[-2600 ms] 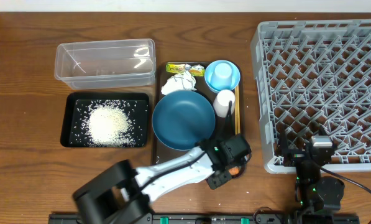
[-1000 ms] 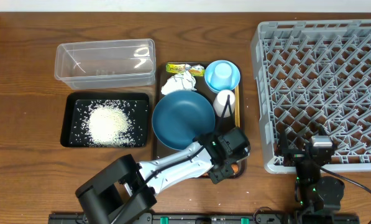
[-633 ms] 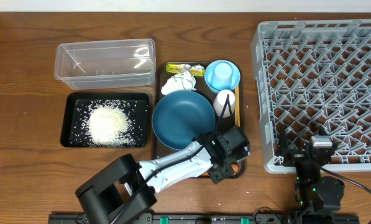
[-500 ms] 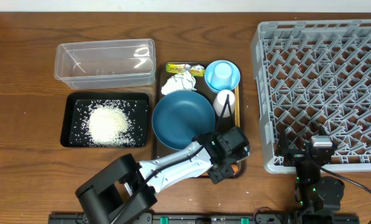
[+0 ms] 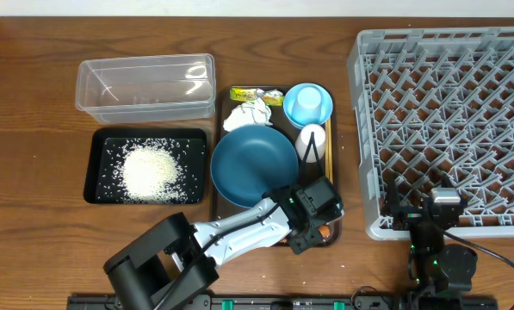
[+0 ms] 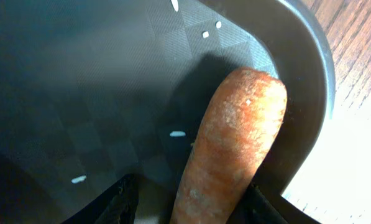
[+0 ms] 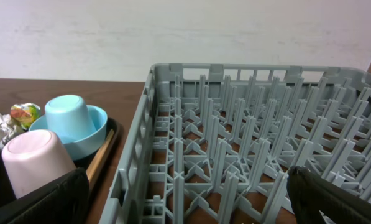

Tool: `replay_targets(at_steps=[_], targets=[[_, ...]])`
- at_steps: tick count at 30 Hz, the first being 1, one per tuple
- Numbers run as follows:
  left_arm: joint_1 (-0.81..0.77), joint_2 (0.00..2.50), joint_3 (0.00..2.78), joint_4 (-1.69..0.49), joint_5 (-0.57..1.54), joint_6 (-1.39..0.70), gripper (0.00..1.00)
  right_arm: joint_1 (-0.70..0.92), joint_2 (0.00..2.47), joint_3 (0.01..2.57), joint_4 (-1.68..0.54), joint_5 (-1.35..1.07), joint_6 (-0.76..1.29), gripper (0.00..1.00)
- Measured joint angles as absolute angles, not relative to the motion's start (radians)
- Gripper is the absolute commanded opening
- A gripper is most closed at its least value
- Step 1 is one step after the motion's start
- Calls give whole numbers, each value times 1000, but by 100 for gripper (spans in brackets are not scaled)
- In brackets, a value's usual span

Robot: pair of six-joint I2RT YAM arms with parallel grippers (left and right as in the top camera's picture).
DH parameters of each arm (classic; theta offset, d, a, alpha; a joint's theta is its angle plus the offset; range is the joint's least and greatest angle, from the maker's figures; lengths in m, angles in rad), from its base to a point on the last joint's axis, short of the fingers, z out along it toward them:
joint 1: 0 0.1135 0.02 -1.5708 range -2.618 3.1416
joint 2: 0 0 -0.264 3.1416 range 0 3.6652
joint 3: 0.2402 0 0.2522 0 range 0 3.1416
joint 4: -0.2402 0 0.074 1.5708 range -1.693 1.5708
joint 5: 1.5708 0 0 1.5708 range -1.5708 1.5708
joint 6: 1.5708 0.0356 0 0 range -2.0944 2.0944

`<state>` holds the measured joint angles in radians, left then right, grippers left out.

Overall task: Sort waste into correct bins and load items into the dishwasher rack
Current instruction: 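Close the left gripper on the carrot's thick end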

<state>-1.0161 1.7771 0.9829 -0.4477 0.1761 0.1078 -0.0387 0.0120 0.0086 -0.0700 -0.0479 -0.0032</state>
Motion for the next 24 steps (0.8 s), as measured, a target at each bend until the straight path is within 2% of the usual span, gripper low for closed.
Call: replay_targets(at_steps=[8,10,19,22,24], targets=[[-1017,1766,953,-383,127,107,53,-39,12,9,-70,-48,-3,99],[-1017,1766,952,-380,114,101,45,-39,12,9,-70,-48,-3,99],[-1016,1766,949,-373,93,102,43,-39,12,9,-70,-48,-3,99],[-1016,1766,949,-373,88,101,36,-39,12,9,-70,-48,-3,99],[-1016,1766,949,-373,81,99,34,-39,12,9,-70,-48,-3,99]])
